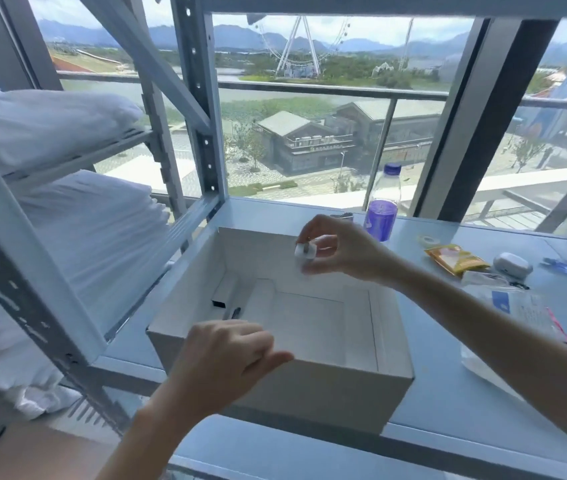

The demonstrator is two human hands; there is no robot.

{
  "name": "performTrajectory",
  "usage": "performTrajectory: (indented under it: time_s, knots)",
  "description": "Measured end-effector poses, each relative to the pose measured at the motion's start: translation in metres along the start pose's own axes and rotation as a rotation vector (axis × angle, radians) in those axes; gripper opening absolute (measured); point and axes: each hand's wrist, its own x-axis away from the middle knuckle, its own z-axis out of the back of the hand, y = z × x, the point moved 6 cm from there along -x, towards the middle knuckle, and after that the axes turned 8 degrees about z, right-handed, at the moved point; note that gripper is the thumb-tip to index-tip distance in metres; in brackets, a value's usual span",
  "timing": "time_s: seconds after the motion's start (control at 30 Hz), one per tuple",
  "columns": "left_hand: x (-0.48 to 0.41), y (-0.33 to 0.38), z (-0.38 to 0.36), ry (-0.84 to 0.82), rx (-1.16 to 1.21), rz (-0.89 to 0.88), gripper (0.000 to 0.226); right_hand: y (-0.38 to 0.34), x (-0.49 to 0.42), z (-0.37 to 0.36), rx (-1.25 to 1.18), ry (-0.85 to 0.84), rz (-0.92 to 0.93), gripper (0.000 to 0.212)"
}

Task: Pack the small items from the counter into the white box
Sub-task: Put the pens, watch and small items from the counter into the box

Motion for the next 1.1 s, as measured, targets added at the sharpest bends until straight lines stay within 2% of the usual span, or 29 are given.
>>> performTrajectory:
  time_s: [0.17,0.47,0.6,0.67,0.73,0.8,0.97,1.1]
  knots:
    - [0.016,-0.06,0.02,-0.031,-0.078,0.025,0.062,0.012,-0.053,-0.066,0.194,-0.166,0.007,0.038]
    - [0.02,-0.066,0.014,0.083,-0.023,-0.017,0.061,0.063,-0.088,-0.142,0.416,-0.26,-0.004,0.038]
    - [0.02,-0.066,0.014,0.077,-0.011,-0.001,0.061,0.066,-0.086,-0.146,0.637,-0.29,0.06,0.04]
    - [0.02,-0.067,0.015,0.074,-0.009,0.005,0.061,0.063,-0.086,-0.147,0.778,-0.288,0.142,0.04]
    - [0.02,-0.066,0.014,0.07,-0.011,0.003,0.06,0.055,-0.084,-0.153,0.934,-0.273,0.326,0.04]
    - [0.02,-0.067,0.013,0.067,-0.008,0.001,0.059,0.049,-0.084,-0.154,1.067,-0.285,0.419,0.044]
    - [0.019,-0.067,0.013,0.062,0.006,0.006,0.059,0.059,-0.087,-0.154,0.94,-0.322,0.24,0.034]
    - [0.015,-0.065,0.013,0.017,-0.006,0.0,0.06,0.055,-0.087,-0.149,0.871,-0.365,0.164,0.038]
